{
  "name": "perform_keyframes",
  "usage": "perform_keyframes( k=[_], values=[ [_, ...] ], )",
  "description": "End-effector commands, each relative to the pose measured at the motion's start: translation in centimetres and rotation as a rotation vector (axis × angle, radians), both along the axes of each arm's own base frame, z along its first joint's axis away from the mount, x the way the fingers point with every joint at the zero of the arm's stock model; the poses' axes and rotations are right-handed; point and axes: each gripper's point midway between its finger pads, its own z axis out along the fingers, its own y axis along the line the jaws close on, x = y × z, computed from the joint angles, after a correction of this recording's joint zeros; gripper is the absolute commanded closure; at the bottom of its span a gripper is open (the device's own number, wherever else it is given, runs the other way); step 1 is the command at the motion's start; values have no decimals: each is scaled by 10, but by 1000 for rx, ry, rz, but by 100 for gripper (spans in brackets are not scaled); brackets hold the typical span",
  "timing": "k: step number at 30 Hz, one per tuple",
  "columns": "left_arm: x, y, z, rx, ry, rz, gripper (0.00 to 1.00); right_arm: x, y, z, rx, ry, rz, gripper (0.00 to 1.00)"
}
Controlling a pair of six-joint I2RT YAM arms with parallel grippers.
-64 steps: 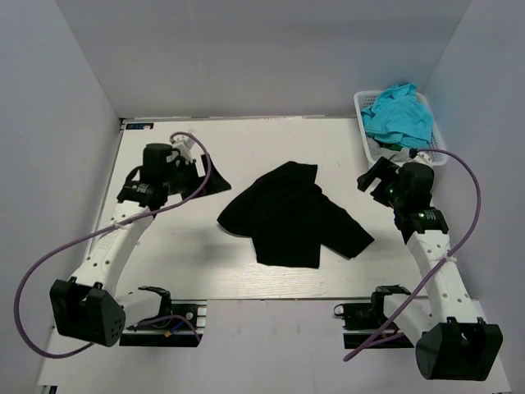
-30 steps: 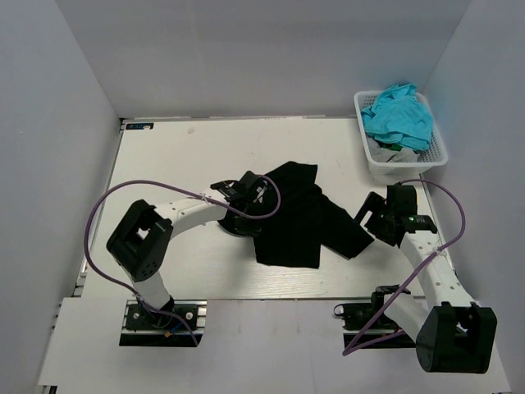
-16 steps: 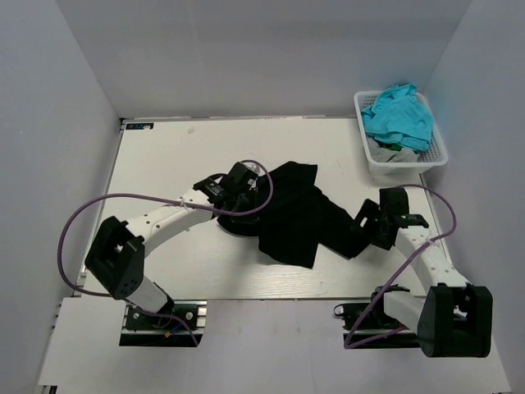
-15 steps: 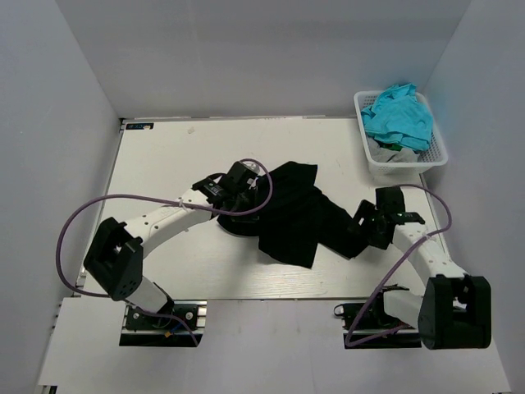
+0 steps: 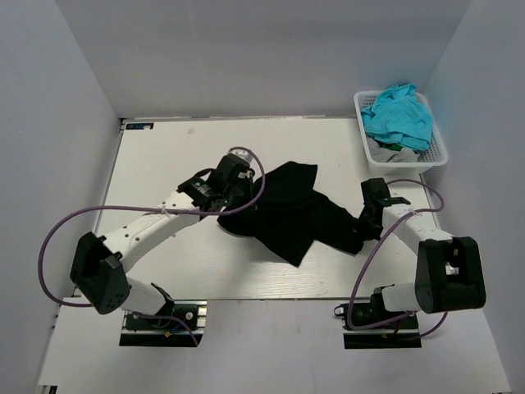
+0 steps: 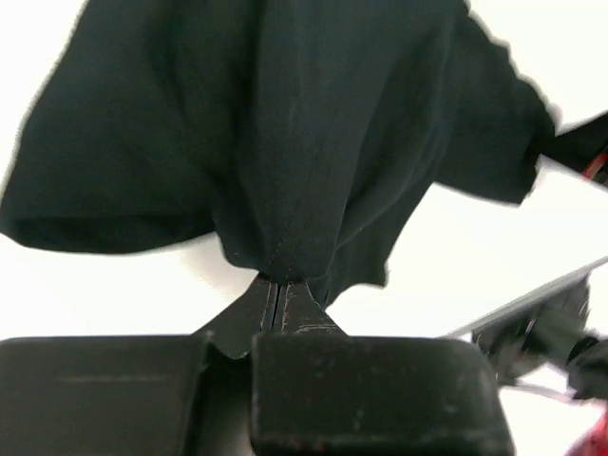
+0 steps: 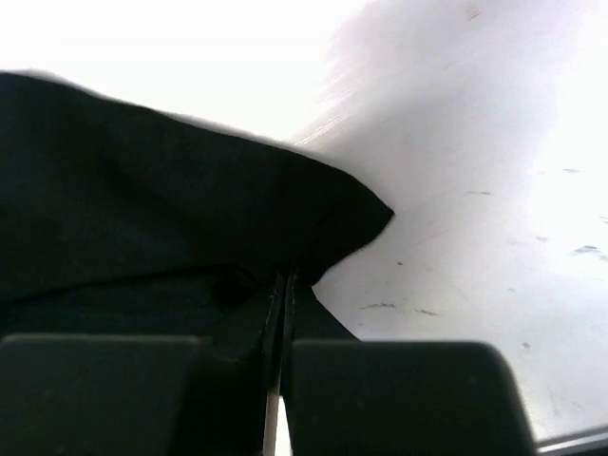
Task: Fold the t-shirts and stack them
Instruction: Flatten out the tshirt
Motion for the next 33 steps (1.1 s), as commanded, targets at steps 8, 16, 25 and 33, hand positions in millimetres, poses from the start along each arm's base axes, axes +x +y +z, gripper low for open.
perform_keyframes(
  k=[8, 16, 25, 33],
  values=[
    [58, 63, 219, -93, -521, 395, 100, 84, -14, 224, -68, -618, 5, 100],
    [42, 141, 324, -105, -743, 672, 100, 71, -59, 393, -233, -1015, -150, 100],
    [-22, 252, 366, -81, -880, 1016, 100, 19, -105, 486, -433, -1222, -316, 100],
    [-73, 310, 374, -142, -925, 1166, 100, -26, -133, 504, -557, -1261, -453, 100]
  ],
)
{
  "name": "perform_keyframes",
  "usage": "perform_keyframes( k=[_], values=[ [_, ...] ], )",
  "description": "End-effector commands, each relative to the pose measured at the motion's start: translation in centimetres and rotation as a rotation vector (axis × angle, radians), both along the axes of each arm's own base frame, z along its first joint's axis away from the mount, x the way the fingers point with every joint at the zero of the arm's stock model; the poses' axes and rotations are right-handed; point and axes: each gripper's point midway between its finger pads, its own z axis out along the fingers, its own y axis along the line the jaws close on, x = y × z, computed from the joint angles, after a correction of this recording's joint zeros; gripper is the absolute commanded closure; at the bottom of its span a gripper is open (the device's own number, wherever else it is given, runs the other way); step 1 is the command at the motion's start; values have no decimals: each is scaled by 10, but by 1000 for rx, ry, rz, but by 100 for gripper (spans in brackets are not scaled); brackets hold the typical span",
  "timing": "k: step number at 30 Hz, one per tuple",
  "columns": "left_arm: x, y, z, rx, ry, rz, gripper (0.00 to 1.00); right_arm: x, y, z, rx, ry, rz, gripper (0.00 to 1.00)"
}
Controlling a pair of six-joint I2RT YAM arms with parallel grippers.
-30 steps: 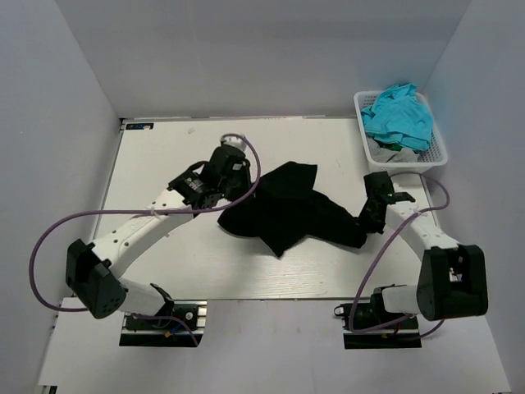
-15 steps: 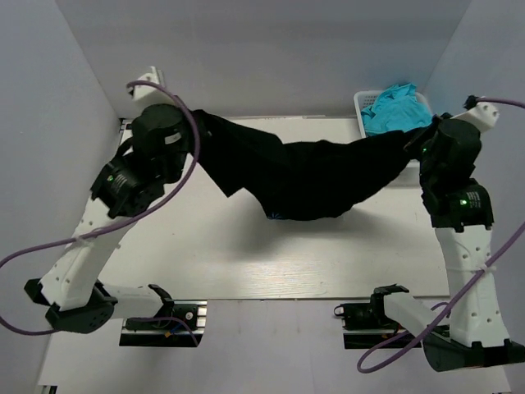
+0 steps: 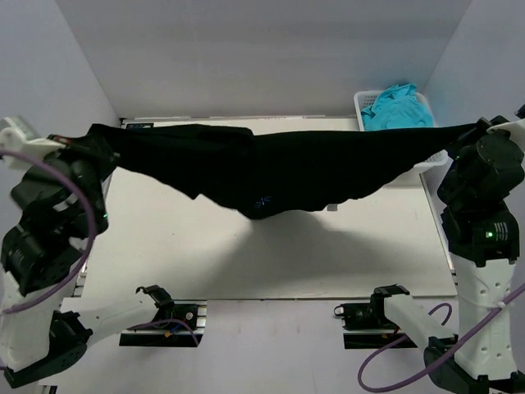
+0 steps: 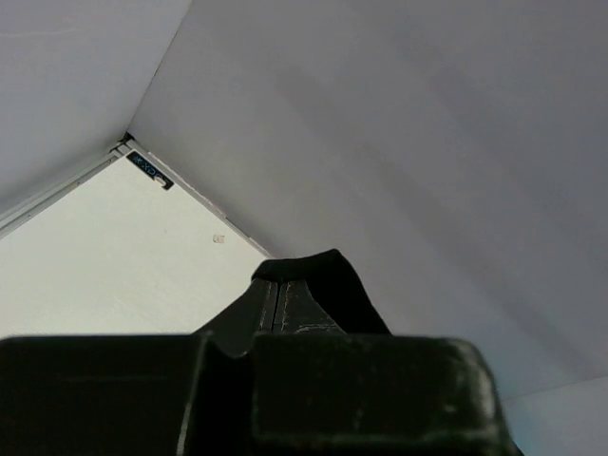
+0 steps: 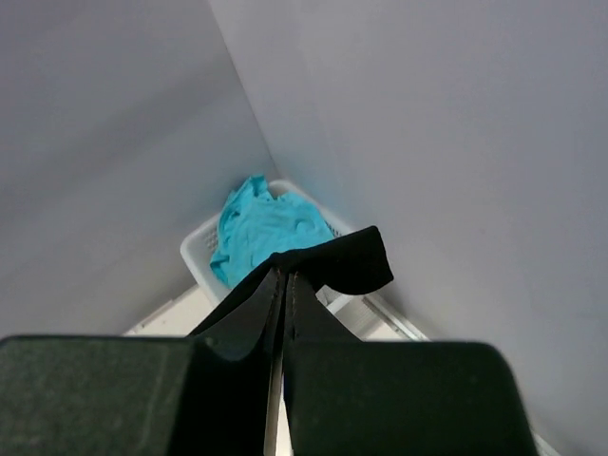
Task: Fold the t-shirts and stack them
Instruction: Flatten out the tshirt
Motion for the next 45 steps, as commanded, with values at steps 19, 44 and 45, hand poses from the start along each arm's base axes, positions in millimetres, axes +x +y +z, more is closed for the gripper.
perform_keyframes(
  k=[19, 44, 45],
  values=[
    [-7, 21, 42, 21, -62, 98, 100, -34, -23, 92, -80, -201, -121, 100],
    [-51, 33, 95, -100, -279, -93, 100, -135, -33, 192, -200, -495, -135, 100],
    [-51, 34, 98, -110, -291, -92, 100, -128, -32, 189, -203, -480, -131, 100]
  ],
)
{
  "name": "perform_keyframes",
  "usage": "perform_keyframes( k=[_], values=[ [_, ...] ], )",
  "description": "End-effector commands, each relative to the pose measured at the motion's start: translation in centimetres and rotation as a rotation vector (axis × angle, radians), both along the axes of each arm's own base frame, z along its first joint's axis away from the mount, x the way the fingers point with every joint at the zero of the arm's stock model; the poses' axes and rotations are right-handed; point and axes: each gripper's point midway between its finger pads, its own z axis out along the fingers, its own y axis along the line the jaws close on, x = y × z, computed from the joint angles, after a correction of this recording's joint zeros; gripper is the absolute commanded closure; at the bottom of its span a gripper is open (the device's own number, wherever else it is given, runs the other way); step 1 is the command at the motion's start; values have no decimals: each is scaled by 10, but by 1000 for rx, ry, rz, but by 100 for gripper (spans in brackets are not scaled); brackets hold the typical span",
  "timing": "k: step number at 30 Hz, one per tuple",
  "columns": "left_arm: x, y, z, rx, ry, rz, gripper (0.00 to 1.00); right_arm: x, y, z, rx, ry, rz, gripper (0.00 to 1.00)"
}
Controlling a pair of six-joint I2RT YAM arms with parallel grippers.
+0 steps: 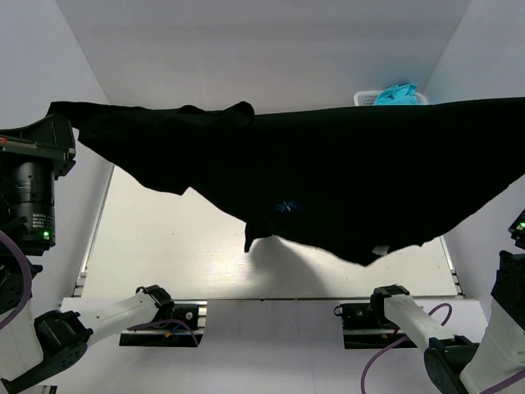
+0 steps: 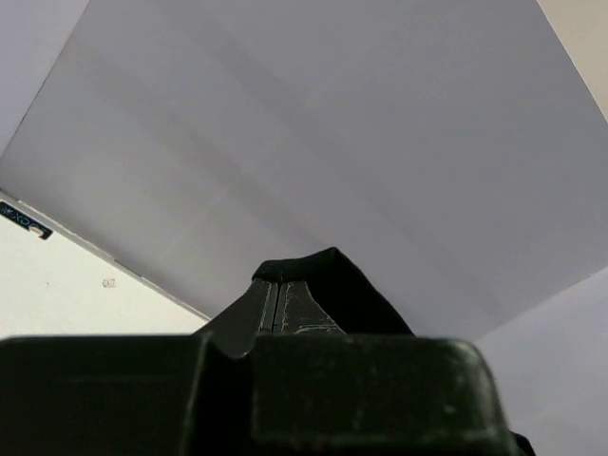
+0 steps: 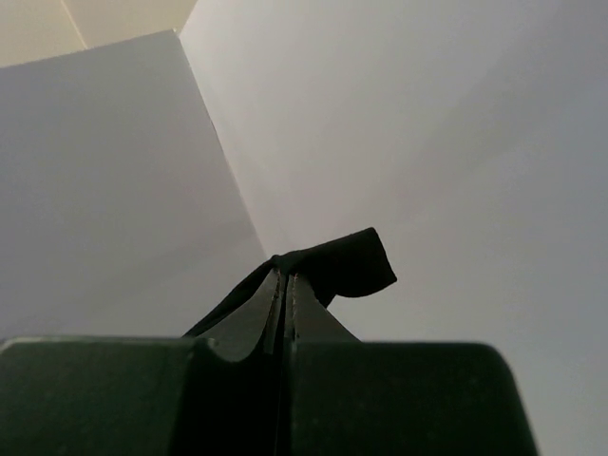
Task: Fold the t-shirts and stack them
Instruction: Flatten out the tshirt
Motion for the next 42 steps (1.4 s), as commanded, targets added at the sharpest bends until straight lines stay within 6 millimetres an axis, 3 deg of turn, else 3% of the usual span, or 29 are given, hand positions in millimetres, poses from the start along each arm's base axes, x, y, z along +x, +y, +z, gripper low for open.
perform_keyframes(
  k=[1, 4, 8, 11, 13, 14, 15, 16, 17, 18, 19, 20, 23, 24, 25, 27, 29, 30, 31, 32, 33, 34, 35, 36, 37, 39, 40, 41, 42],
  values=[
    [-8, 20, 10, -21, -23, 78, 100, 0, -12, 2, 18, -5, -91, 100],
    [4, 8, 13, 15, -10, 76, 100, 29, -11, -8, 21, 51, -115, 100],
    [32, -3, -2, 70, 79, 172, 100, 88, 3, -46, 27, 169, -55, 100],
    [72, -19, -38, 206, 220, 335, 100, 134, 23, -89, 23, 279, 44, 100],
    [114, -44, -75, 344, 336, 410, 100, 161, 45, -118, 64, 333, 178, 100],
    [126, -53, -89, 381, 375, 428, 100, 185, 59, -160, 49, 433, 242, 100],
    [140, -65, -108, 435, 415, 428, 100, 197, 69, -166, 44, 425, 287, 100],
    [153, -70, -119, 450, 432, 444, 100, 208, 82, -179, 24, 455, 349, 100],
    [169, -73, -137, 481, 470, 476, 100, 225, 94, -209, 22, 518, 408, 100],
    [179, -74, -156, 506, 501, 490, 100, 233, 103, -217, 26, 530, 453, 100],
    [189, -75, -167, 495, 503, 477, 100, 253, 107, -236, 38, 577, 457, 100],
    [198, -64, -178, 486, 525, 500, 100, 261, 112, -248, 51, 600, 480, 100],
    [231, -62, -226, 481, 615, 446, 100, 297, 120, -281, 74, 682, 486, 100],
    [242, -48, -236, 470, 644, 466, 100, 304, 124, -287, 73, 699, 500, 100],
    [262, -51, -260, 489, 690, 438, 100, 324, 128, -295, 67, 730, 498, 100],
    [284, -39, -283, 477, 743, 450, 100, 341, 128, -316, 65, 787, 476, 100],
    [315, -44, -316, 484, 807, 404, 100, 359, 130, -322, 49, 802, 464, 100],
    [325, -37, -326, 475, 830, 405, 100, 371, 130, -336, 44, 831, 456, 100],
    [336, -39, -337, 473, 845, 377, 100, 379, 131, -332, 36, 822, 454, 100],
    [347, -38, -334, 458, 833, 374, 100, 396, 135, -359, 32, 875, 454, 100],
    [362, -37, -359, 473, 875, 368, 100, 405, 136, -354, 29, 863, 453, 100],
    [374, -33, -355, 452, 857, 366, 100, 413, 138, -347, 29, 845, 453, 100],
    [383, -32, -360, 447, 861, 365, 100, 432, 141, -385, 32, 919, 447, 100],
    [391, -30, -367, 444, 867, 363, 100, 440, 140, -389, 35, 922, 439, 100],
    [403, -24, -393, 451, 908, 359, 98, 452, 141, -361, 33, 857, 429, 100],
    [424, -23, -394, 419, 874, 328, 89, 485, 142, -419, 41, 949, 404, 100],
    [431, -20, -401, 412, 879, 316, 87, 510, 145, -399, 39, 882, 401, 100],
    [446, -11, -411, 388, 876, 322, 83, 520, 146, -403, 40, 875, 393, 95],
    [451, -11, -421, 371, 896, 287, 75, 547, 148, -435, 30, 889, 388, 87]
  ],
)
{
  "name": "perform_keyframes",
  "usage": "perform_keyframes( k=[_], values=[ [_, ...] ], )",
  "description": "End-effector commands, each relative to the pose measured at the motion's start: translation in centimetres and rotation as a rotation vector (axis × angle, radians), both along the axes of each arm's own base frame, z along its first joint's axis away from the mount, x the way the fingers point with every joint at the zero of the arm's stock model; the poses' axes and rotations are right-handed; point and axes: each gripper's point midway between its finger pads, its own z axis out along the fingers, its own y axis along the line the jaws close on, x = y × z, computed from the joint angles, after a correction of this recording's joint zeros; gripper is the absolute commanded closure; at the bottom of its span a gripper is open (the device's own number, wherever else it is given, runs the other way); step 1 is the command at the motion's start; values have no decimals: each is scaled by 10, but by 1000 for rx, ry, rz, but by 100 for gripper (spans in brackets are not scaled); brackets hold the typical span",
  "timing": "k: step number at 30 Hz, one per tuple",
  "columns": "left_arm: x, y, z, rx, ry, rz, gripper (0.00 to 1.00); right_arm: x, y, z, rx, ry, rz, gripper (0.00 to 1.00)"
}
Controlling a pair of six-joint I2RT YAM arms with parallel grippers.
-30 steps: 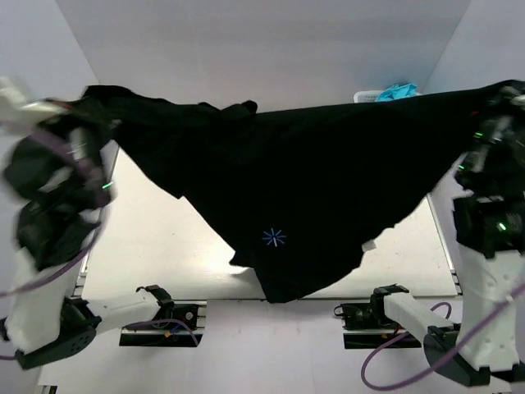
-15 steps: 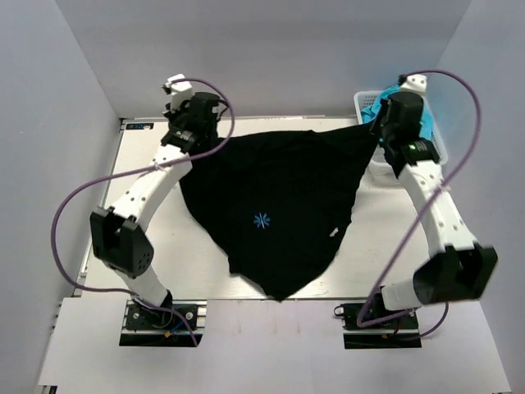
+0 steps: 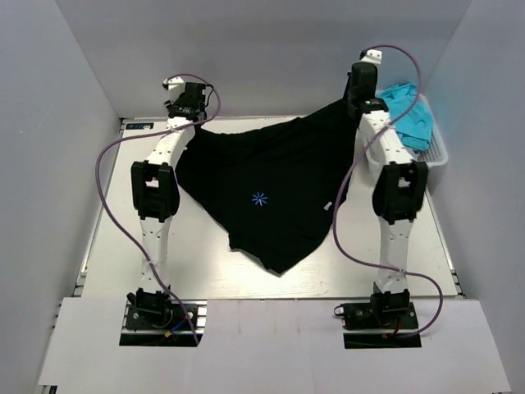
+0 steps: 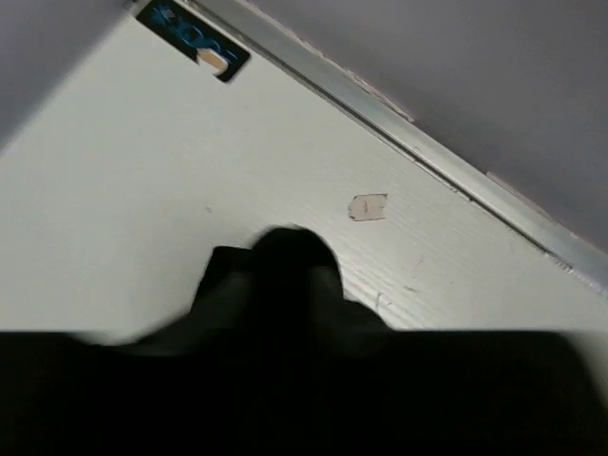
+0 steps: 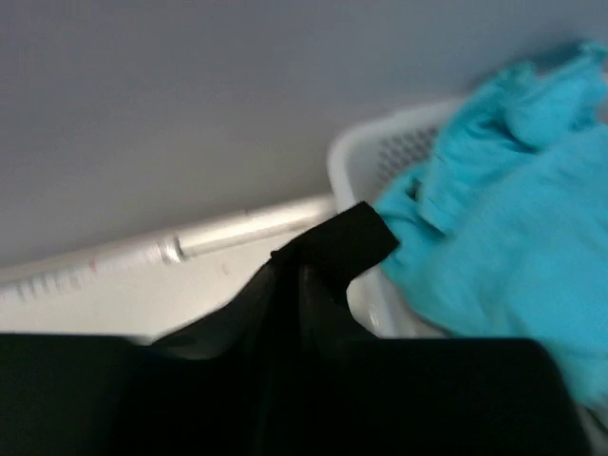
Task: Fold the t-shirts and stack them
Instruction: Flatten out the tshirt
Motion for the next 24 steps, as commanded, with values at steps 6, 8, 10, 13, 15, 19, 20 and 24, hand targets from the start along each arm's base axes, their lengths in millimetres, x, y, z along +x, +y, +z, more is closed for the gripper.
perform_keyframes(
  k=[6, 8, 10, 13, 15, 19, 20, 24],
  values=[
    [23, 13, 43, -197, -109, -105, 0, 40, 31, 32, -35, -153, 82, 10],
    [11, 9, 39, -224, -88, -125, 0, 18, 39, 42, -27, -173, 131, 10],
    [-11, 6, 51, -239, -58, -144, 0, -5, 45, 35, -26, -124, 159, 10],
    [-34, -15, 40, -292, 22, -219, 0, -45, 62, 27, -18, -32, 232, 10],
    [-53, -48, 36, -371, 61, -315, 0, -64, 66, -5, -1, 66, 238, 10],
    [-100, -85, -39, -487, 265, -356, 0, -109, 81, -47, 90, 178, 250, 10],
    [-109, -93, -49, -502, 298, -359, 0, -123, 83, -69, 106, 234, 266, 10],
    [-144, -130, -93, -541, 423, -411, 0, -150, 95, -104, 131, 342, 289, 10]
  ],
)
